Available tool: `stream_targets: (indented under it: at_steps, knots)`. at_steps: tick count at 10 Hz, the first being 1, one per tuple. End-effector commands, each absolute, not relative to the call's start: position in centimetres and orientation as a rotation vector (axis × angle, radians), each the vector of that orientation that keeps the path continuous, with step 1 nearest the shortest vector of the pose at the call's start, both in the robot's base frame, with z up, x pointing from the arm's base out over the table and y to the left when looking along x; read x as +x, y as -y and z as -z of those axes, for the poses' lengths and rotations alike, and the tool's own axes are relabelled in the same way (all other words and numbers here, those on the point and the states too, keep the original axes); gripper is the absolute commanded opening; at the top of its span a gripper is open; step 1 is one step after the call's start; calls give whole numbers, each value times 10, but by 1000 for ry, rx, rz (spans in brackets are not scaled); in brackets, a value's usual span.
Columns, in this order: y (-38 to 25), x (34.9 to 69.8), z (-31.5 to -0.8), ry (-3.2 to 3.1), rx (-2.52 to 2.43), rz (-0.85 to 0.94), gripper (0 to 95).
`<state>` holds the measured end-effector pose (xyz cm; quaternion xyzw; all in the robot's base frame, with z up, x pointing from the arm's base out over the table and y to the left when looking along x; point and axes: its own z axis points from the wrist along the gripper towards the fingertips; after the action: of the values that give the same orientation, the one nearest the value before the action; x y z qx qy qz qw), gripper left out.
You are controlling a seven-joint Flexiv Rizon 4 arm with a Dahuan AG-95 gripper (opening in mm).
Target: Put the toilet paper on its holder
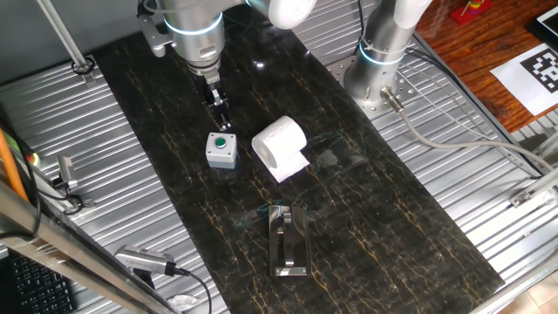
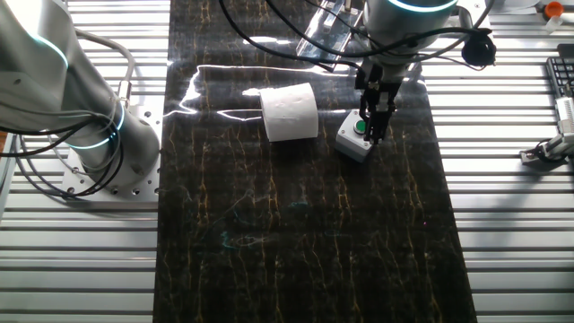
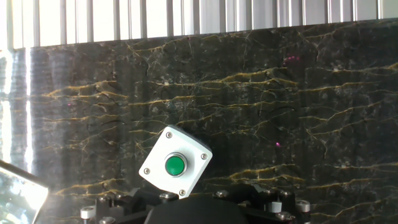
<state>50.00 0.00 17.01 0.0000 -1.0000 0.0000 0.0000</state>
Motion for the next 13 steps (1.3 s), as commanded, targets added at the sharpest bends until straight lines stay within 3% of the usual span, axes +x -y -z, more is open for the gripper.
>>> stream_targets:
  at_steps: [1, 13]
  knots:
    - [0, 500, -170, 3199, 227, 25, 0]
    - [0, 500, -170, 3181, 243, 0, 0]
